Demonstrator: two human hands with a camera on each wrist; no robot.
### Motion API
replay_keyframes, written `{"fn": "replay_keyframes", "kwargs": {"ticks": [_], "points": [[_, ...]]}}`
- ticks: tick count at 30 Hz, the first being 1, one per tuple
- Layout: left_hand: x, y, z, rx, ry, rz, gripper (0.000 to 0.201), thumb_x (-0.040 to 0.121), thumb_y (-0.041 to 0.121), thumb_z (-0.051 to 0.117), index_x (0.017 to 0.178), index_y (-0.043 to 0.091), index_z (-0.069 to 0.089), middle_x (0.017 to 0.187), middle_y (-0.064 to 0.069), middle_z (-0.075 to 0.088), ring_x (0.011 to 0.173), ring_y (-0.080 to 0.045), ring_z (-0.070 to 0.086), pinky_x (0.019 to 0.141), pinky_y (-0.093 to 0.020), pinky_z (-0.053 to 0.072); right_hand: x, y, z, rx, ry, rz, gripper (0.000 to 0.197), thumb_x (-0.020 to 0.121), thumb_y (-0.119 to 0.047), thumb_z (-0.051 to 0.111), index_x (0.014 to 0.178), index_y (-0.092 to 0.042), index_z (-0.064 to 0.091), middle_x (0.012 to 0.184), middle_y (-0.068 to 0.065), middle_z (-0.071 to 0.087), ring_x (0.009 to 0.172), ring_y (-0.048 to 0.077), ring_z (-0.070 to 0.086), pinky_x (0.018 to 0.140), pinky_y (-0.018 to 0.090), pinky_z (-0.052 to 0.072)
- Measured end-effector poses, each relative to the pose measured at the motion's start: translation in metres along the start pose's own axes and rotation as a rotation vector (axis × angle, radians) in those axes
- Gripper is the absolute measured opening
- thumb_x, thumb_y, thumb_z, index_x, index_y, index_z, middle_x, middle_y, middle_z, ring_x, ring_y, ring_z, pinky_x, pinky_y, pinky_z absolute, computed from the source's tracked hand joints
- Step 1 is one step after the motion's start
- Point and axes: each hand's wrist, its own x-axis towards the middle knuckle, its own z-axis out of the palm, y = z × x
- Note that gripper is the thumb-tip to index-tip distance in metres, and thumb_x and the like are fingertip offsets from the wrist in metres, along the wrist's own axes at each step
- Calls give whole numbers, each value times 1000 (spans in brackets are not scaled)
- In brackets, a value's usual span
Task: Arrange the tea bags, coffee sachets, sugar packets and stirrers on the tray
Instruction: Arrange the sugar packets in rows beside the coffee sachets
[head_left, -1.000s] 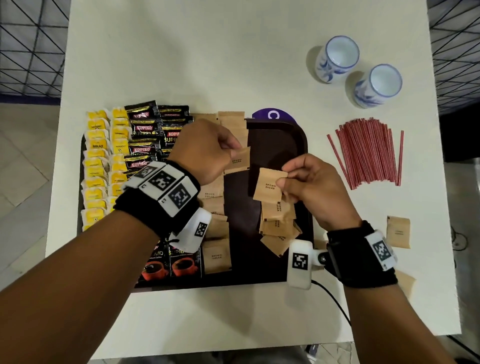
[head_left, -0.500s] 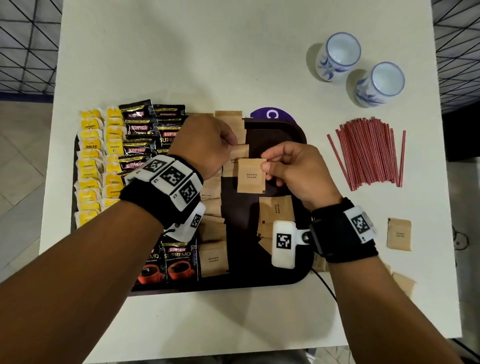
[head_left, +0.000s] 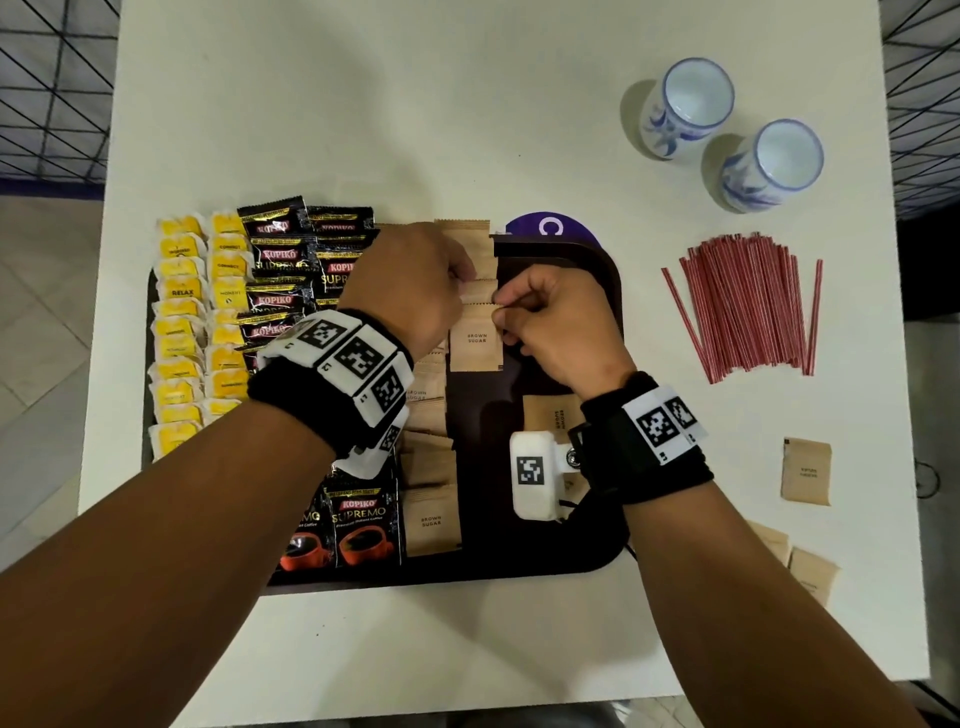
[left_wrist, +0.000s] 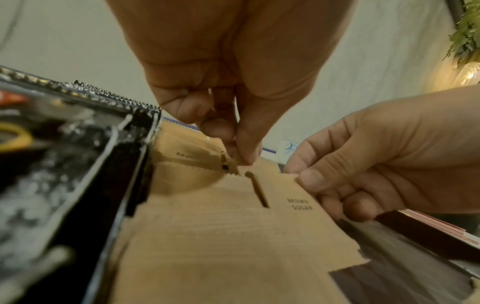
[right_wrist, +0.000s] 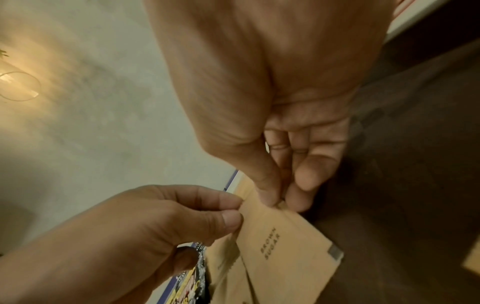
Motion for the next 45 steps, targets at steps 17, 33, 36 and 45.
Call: {"fn": "replay_keyframes", "kwargs": {"ticks": [17, 33, 36, 45], "points": [[-67, 9, 6, -76, 63, 150, 16, 82, 16, 72, 98, 15, 73, 93, -1, 63, 77, -17, 61, 73, -36, 54, -90, 27, -48, -500, -102, -50, 52, 82, -21, 78, 131, -24, 60, 118, -8, 54, 102, 8, 56, 91, 21, 49], [-95, 37, 53, -30, -253, 9, 34, 84, 27, 64, 118, 28, 61, 106, 2, 65, 94, -22, 62, 80, -40, 54, -91, 39, -38, -734, -155, -124, 50, 79, -25, 78, 123, -19, 55, 118, 0, 53, 111, 22, 48, 89, 37, 46], [-96, 44, 62, -17, -290, -32, 36, 84, 28, 61, 120, 29, 55, 104, 0, 68, 97, -26, 65, 80, -42, 55, -90, 37, -37, -756, -177, -105, 55, 81, -28, 75, 130, -18, 53, 122, 2, 53, 114, 24, 46, 94, 41, 45], [-98, 54, 74, -141, -241, -137, 45, 81, 20, 67, 125, 27, 57, 98, 1, 70, 96, -22, 65, 84, -39, 54, -96, 38, -38, -644, -177, -110, 42, 79, -21, 75, 113, -23, 50, 112, -5, 54, 108, 20, 49, 90, 40, 43]]}}
